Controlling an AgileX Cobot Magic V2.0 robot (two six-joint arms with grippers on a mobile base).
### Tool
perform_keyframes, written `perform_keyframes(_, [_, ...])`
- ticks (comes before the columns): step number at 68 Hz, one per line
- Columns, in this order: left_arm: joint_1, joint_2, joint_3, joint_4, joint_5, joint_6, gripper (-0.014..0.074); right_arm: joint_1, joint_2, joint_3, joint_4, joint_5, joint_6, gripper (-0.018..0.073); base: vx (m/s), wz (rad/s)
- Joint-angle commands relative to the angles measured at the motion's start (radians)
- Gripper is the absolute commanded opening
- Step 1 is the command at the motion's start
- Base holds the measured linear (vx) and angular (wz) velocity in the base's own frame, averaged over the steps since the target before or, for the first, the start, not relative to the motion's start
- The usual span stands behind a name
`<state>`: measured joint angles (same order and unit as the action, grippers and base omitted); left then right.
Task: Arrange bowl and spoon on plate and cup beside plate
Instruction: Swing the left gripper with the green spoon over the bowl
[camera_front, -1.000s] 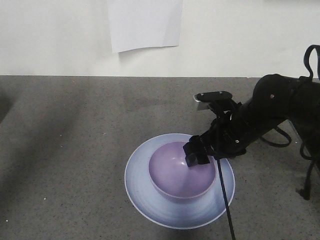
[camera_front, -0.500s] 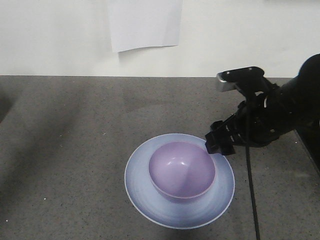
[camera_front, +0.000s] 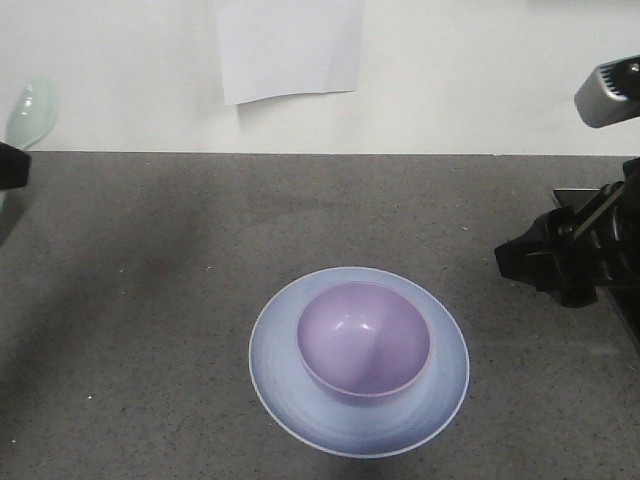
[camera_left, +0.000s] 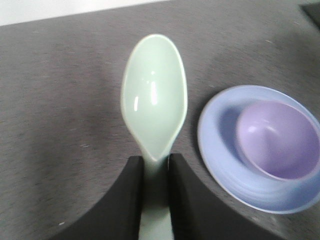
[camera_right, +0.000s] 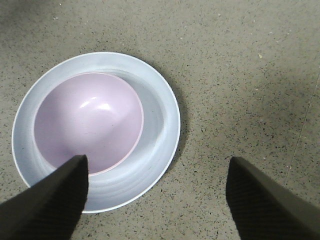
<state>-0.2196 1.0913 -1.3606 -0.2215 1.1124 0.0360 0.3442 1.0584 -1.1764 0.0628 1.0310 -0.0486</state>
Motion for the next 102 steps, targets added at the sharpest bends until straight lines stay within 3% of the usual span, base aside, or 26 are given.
perform_keyframes(1, [-0.005,0.034,-0.027,-0.13,-0.053,0.094,-0.0008,-0.003,-0.019,-0.027,-0.008,-0.036,0.005,0.0559,0.0,0.0])
perform_keyframes(15, [-0.006,0.145,-0.027,-0.298,-0.051,0.332,-0.0008,-0.003,-0.019,-0.027,-0.003,-0.033,0.005,0.0559,0.0,0.0])
perform_keyframes(25, [-0.012,0.219,-0.027,-0.377,-0.051,0.39,-0.0008,-0.003,-0.019,-0.027,0.004,-0.038,0.005,0.0559,0.0,0.0])
perform_keyframes(41, [-0.148,0.315,-0.027,-0.372,-0.119,0.435,-0.0008,-0.003,-0.019,-0.027,0.004,-0.038,0.005,0.0559,0.0,0.0])
perform_keyframes(51, [-0.24,0.378,-0.027,-0.324,-0.189,0.434,-0.0008,-0.003,-0.019,-0.027,0.006,-0.038,0.005,0.0559,0.0,0.0])
perform_keyframes(69, [-0.356,0.491,-0.027,-0.322,-0.287,0.434,-0.0008,-0.003,-0.019,-0.027,0.008,-0.038,0.005,0.0559,0.0,0.0])
perform_keyframes(90, [-0.424,0.549,-0.027,-0.319,-0.346,0.431,-0.0008,-0.003,-0.019,-0.027,0.007,-0.038,0.004,0.0559,0.0,0.0])
perform_keyframes(102, [-0.424,0.55,-0.027,-0.295,-0.338,0.43,-0.0006,-0.003,-0.019,-0.027,0.007,-0.038,0.004,0.0559,0.0,0.0])
